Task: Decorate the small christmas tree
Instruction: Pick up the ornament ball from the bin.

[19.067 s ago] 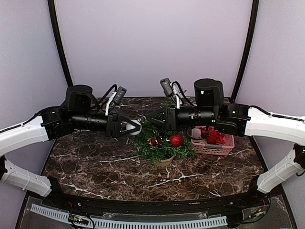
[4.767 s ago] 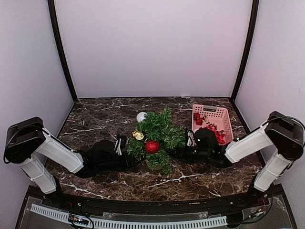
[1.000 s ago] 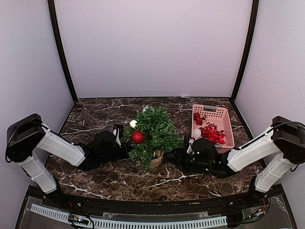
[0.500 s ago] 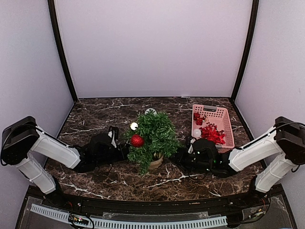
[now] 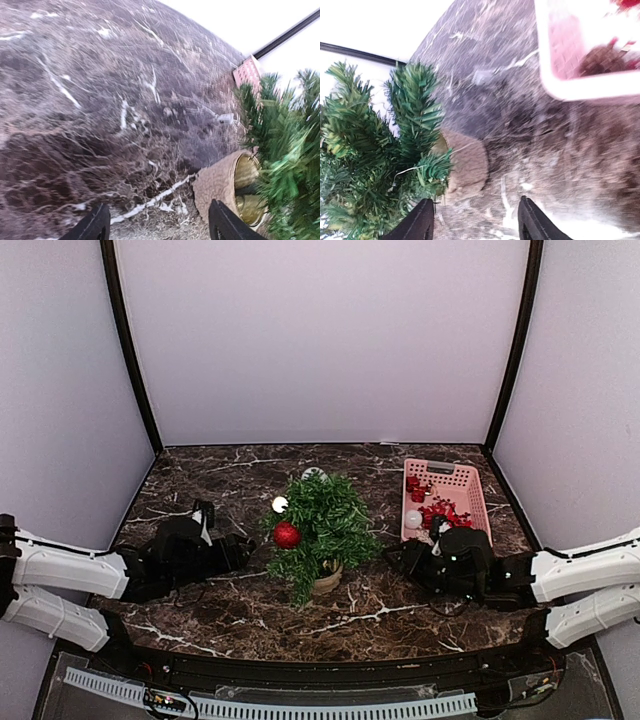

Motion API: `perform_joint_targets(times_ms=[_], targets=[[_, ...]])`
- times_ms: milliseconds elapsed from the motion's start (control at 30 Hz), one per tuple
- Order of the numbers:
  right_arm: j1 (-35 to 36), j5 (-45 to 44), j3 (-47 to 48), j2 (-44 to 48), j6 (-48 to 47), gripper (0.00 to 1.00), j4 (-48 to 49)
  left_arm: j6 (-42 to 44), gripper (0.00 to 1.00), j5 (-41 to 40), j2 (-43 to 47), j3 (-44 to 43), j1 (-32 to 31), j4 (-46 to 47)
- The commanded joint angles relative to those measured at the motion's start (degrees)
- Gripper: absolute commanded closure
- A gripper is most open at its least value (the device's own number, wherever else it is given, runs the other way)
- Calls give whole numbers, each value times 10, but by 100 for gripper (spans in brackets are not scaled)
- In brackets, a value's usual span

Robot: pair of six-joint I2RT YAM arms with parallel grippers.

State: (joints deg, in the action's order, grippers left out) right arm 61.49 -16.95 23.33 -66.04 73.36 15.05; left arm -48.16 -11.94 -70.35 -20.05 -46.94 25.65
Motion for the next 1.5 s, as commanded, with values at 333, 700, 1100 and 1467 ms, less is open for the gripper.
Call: perform_joint_targets(times_ms=[333, 700, 1100, 1467], targets=[[-159, -46, 167, 131, -263, 42, -346, 179, 19, 172, 154, -159, 174, -339], [-374, 123, 268, 6, -432, 46, -379, 277, 18, 355, 101, -298, 339, -381], [-450, 193, 324, -152, -508, 52, -397, 413, 17, 205, 143, -288, 378, -397], [-437, 209, 248, -138, -480, 43, -395, 419, 17, 186, 148, -278, 378, -394]])
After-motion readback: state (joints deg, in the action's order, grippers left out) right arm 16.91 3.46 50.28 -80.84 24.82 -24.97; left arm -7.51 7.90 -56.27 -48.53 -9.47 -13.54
